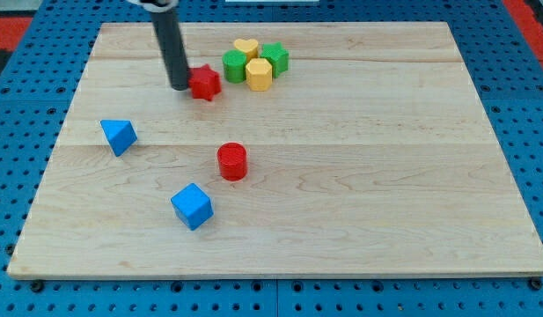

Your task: Place the red circle diagonally to the yellow hexagon

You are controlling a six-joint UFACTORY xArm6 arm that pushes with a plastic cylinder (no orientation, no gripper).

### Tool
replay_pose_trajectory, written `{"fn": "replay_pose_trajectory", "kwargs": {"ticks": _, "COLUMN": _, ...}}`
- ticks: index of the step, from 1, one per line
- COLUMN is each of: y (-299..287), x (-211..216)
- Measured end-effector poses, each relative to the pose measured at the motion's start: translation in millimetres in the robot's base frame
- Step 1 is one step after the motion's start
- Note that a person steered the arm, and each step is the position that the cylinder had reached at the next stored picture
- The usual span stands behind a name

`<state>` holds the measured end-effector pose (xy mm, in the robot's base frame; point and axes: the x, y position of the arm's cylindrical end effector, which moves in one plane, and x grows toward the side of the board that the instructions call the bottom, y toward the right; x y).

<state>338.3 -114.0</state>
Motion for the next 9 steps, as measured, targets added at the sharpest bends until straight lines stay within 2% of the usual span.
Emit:
{"fn": "replay_pose_trajectory", "kwargs": {"ticks": 1, "y": 33, "x": 15}}
{"fn": "replay_pose_trajectory", "kwargs": {"ticks": 3, "y": 32, "x": 139}}
{"fn": "replay_pose_trajectory", "kwargs": {"ticks": 4, "y": 26, "x": 134}}
{"fn": "replay_pose_trajectory", "kwargs": {"ticks": 5, "y": 81, "x": 144}}
{"fn": "replay_pose_trajectory", "kwargs": {"ticks": 6, "y": 40, "x": 147}}
{"fn": "replay_pose_trajectory", "kwargs": {"ticks": 8, "y": 92, "x": 200}}
{"fn": "replay_pose_trajectory", "kwargs": {"ticks": 9, "y": 121, "x": 130}}
